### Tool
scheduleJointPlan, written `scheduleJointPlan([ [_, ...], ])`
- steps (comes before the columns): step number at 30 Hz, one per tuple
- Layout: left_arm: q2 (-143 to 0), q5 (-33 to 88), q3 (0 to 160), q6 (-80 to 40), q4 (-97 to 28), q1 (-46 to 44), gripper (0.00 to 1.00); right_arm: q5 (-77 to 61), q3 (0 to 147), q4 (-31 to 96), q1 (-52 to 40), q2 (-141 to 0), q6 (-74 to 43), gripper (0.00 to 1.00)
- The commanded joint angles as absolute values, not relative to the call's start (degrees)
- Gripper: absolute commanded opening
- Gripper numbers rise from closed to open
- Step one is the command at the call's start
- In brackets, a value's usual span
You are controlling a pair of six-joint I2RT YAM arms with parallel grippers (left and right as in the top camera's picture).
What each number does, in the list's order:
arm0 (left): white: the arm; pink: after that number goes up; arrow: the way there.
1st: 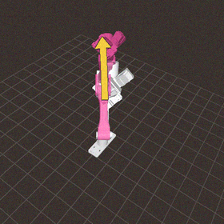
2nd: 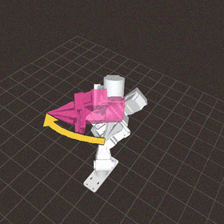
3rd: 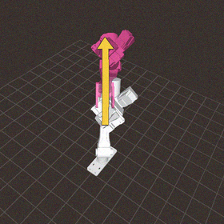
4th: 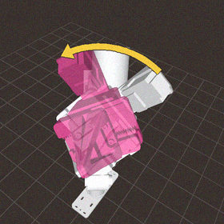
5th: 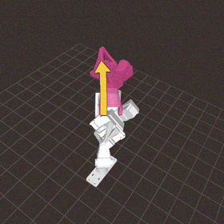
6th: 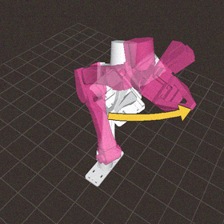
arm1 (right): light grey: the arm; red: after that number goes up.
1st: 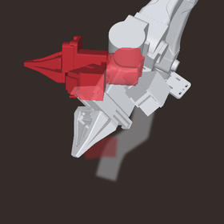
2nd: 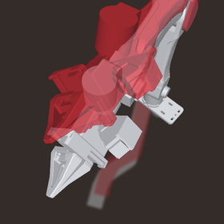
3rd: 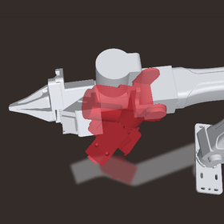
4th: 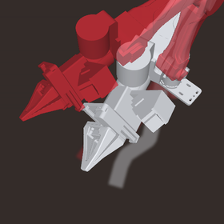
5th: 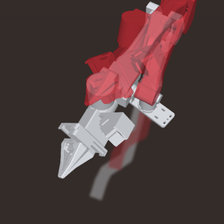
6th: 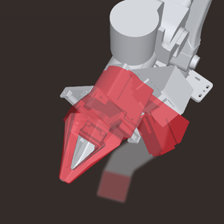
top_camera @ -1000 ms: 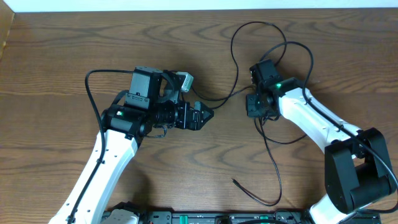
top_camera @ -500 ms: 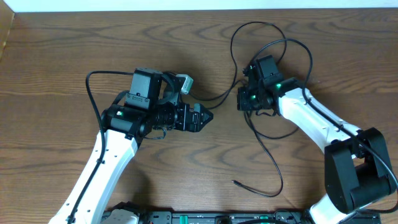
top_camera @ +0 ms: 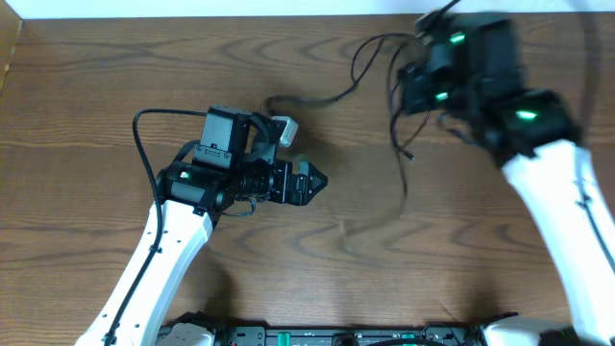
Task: Untangle cables
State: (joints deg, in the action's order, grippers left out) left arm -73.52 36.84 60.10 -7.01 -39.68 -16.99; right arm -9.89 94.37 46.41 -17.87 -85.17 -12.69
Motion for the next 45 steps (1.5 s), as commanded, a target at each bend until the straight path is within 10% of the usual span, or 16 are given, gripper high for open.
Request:
scheduleJointPlan([
  [1,-73.6,35.3,60.1,-5.5,-39.7,-17.1,0.96,-7.4,101.9,50.1,-16.3,-82.9,-6.9,0.01],
  [24,-73.6,35.3,60.1,-5.1,-39.8,-17.1,0.96,-46.6,110.7,69.3,-18.9,-84.9,24.5,0.01],
  [31,-73.6,32.2,60.1,-4.9,-39.8,-17.1,0.96,-32.1,114.1,64.9,-17.2,-80.3,20.2,0.01],
  [39,-73.6,30.7,60.1,-4.9,-39.8,-17.1,0.96,15.5,119.5,64.9,-15.0,-79.1,3.0,0.01],
  [45,-73.6,30.8,60.1,-5.0,-39.8,-17.1,0.96,10.7,118.1,77.0,-7.4,-89.3,-5.5,0.01],
])
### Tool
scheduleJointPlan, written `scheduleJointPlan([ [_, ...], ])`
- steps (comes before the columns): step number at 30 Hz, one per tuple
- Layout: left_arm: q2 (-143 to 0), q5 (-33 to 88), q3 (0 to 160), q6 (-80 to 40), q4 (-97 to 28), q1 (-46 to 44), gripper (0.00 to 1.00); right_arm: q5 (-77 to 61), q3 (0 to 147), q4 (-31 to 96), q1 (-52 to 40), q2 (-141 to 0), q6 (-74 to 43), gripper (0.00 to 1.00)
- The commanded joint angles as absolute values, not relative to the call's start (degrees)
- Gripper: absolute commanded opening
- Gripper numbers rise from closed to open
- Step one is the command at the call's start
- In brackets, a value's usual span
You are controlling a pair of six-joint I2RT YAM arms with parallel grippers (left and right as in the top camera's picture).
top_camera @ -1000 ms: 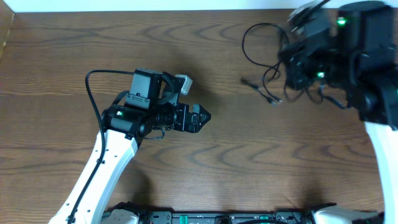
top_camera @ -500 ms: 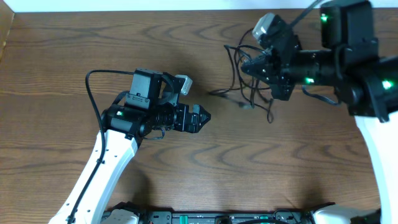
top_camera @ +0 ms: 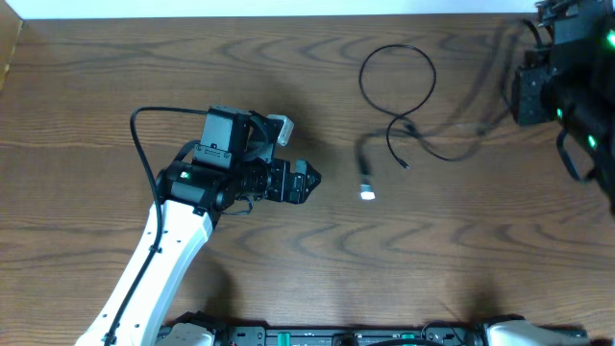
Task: Untangle cables
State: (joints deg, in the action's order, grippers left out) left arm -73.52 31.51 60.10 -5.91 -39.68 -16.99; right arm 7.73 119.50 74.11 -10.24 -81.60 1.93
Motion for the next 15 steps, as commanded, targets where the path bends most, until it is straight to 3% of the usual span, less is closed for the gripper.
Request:
scheduleJointPlan([
  [1,-73.6,30.8,60.1,-5.0,-39.8,-17.1,0.96,10.1,117.4,77.9,-7.0,-91.9,-6.0,0.01],
  [6,-73.6,30.8,60.1,-5.4,-41.0,-17.1,0.96,1.2,114.9,78.7,-9.3,-103.6,-5.9,0.01],
  [15,-73.6,30.8,60.1,-5.4,-42.0,-17.1,0.96,0.5,114.9,74.4,-17.5,-115.4,-12.4,0.01],
])
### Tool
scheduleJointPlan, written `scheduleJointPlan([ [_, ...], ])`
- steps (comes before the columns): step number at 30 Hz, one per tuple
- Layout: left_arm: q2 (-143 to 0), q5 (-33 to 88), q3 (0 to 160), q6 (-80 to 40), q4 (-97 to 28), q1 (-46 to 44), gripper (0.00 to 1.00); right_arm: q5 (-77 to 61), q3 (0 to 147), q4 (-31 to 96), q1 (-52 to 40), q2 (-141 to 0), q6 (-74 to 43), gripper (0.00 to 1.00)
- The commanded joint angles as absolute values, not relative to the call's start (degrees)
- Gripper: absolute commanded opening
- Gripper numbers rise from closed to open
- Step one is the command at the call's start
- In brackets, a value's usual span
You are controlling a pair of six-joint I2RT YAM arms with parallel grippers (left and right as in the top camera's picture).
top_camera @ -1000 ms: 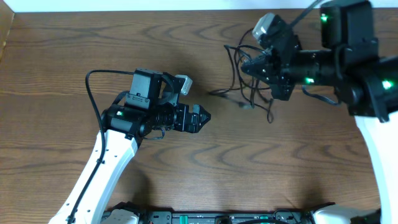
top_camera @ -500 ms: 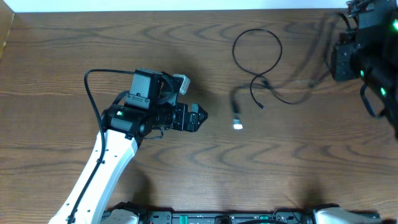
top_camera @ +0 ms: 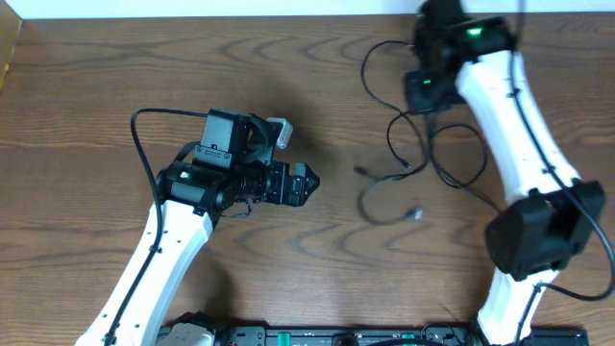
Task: Untangle cables
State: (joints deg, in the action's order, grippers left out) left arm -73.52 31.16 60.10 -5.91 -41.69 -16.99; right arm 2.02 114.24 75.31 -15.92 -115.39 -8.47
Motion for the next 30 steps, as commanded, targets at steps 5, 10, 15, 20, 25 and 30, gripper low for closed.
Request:
scheduleJointPlan([
  [5,-73.6,30.8,60.1,-5.4,-42.8,-17.1,0.96,-9.9,115.0,68.3,-20.8,-116.6,-8.7,0.01],
  [10,-73.6,30.8,60.1,-5.4,-43.4,-17.1,0.96,-11.2,119.0,61.8,-24.1,-114.6,-8.5,0.01],
  [15,-73.6,30.8,60.1,-5.4,-44.0,-17.1,0.96,-6.1,133.1,64.9,-23.8,-112.3,-9.5,0.01],
  [20,-73.6,30.8,60.1,-5.4,-44.1,-17.1,0.96,-1.7,152.7,77.2,-22.6,-110.1,-9.6,0.01],
  [25,-73.6,30.8,60.1,-5.4,-43.4,-17.1,0.96,7.2,165.4,87.5,-21.1,-105.9,-9.6,0.01],
  [30,-73.6,30.8,60.1,-5.4,-42.8,-17.1,0.96,10.9,165.5,91.9,-19.2,-103.6,-9.5,0.01],
])
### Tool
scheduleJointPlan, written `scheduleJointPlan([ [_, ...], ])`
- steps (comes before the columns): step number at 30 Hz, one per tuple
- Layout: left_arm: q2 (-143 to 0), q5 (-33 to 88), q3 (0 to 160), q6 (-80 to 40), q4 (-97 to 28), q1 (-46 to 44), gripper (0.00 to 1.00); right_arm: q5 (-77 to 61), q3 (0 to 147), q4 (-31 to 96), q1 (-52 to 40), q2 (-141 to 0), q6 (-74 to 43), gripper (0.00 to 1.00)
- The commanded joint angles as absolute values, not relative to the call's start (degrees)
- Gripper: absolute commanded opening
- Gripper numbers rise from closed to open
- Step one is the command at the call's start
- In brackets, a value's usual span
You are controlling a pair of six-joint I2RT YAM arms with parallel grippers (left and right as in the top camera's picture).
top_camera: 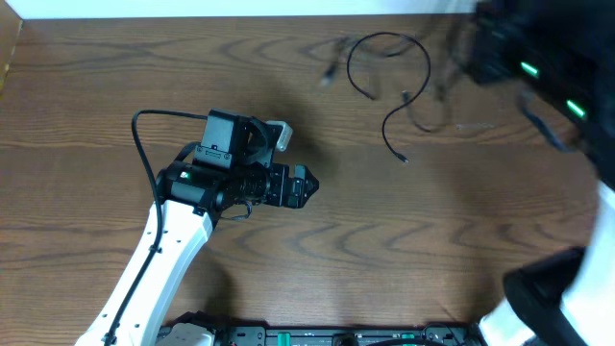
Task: Untangle cables
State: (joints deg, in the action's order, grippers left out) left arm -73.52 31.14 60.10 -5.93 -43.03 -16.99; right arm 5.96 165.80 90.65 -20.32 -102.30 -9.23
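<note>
A thin black cable (386, 36) hangs in a loop over the far middle of the table. One tail curls down to a small plug (402, 158), and a blurred end (330, 69) swings at the left. Its strands run right into my right gripper (480, 60), which is motion-blurred at the far right and appears shut on the cable. My left gripper (306, 185) rests low at the table's middle left, pointing right. Its fingers are together with nothing in them, well apart from the cable.
The brown wooden table (96, 77) has a pale wall edge along the top. The left arm's own black lead (142, 144) arches over its wrist. The right arm's white link (591, 288) fills the lower right corner.
My right arm has swung from the far middle out to the far right. The cable, then sprawled down across the middle right, is now drawn up into a loop at the far edge. The left arm is unchanged.
The right gripper was at the far right with cable trailing toward the left gripper. Then it was further right, with the cable looped mid-table. Then it was at the far middle with the cable sprawled below. Now it is far right again. The left arm has barely moved.
</note>
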Motion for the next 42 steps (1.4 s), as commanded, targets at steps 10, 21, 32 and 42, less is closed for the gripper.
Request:
scheduleJointPlan([
  [10,-73.6,31.1,60.1,-6.1,-42.9,-17.1,0.96,3.8,165.2,94.3,-19.4,-102.3,-8.5,0.01],
  [21,-73.6,31.5,60.1,-6.3,-42.8,-17.1,0.96,5.0,165.3,95.0,-26.9,-102.3,-5.0,0.01],
  [32,-73.6,31.6,60.1,-6.3,-42.8,-17.1,0.96,13.1,164.2,96.9,-23.5,-102.6,-7.3,0.01],
  [42,-73.6,32.3,60.1,-6.2,-42.8,-17.1,0.96,13.8,157.1,94.6,-10.2,-105.0,-10.3,0.01],
])
